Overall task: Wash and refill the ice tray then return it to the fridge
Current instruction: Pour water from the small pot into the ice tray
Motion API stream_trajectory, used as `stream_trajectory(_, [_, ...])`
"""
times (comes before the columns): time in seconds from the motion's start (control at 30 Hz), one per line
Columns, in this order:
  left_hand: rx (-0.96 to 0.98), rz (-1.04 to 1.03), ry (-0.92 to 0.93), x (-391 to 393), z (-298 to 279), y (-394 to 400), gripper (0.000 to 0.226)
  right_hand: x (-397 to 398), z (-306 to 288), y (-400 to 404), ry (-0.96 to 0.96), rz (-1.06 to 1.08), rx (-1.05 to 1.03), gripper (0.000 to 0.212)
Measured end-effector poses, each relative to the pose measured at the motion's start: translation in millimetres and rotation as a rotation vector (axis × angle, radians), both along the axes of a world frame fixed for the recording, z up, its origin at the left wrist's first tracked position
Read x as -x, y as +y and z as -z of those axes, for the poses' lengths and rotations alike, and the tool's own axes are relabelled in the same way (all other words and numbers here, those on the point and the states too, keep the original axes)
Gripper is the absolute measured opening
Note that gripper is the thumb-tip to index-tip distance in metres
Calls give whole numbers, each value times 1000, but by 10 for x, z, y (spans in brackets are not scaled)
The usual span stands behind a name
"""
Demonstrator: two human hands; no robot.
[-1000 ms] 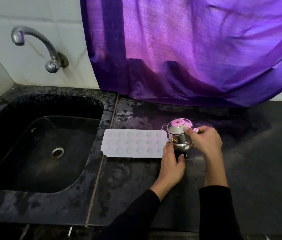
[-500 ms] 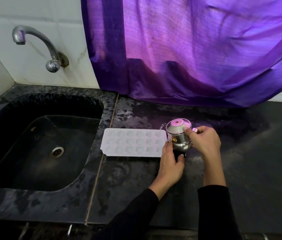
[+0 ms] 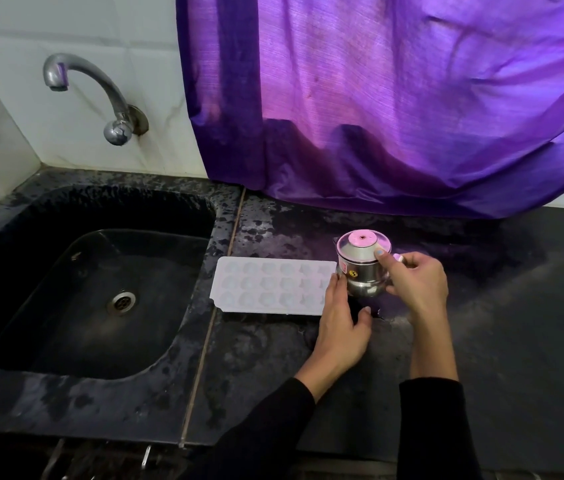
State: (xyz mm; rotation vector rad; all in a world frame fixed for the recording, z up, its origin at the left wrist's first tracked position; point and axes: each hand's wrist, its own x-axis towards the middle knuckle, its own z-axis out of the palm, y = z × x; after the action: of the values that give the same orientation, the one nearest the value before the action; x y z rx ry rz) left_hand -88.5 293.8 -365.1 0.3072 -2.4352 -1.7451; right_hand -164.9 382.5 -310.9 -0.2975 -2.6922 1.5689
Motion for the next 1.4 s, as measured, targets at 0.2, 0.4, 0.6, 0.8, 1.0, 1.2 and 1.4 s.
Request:
stream_trajectory(0.2, [-3,38,-14,-34,-30,-128,70,-29,-112,-160,31,-6,-146,32])
stream_trajectory(0.4, [-8,88,-15,-76,-21,-188,68,-74,-176,-215,46,-21,-212,27])
stream_trajectory(0.6, [-19,90,-6,-57,-8,-220,65,-80,-180,-253,49,-21,-240,27])
stream_trajectory(0.8, [-37,84,5,-55,-13,-230,64,-80,-183,-278,54,-27,-263,28])
stream_trajectory(1.0, [-31,77,16,-60,-24,-254,60,-85,-184,-298,53,-31,-254,28])
stream_trajectory(1.2, [-42,57,53,-77,-42,-260,61,-84,-148,-272,46,16,-190,31])
stream_trajectory(1.4, [-27,20,72,-61,-58,-282,69,-78,-133,-243,6,58,-9,38])
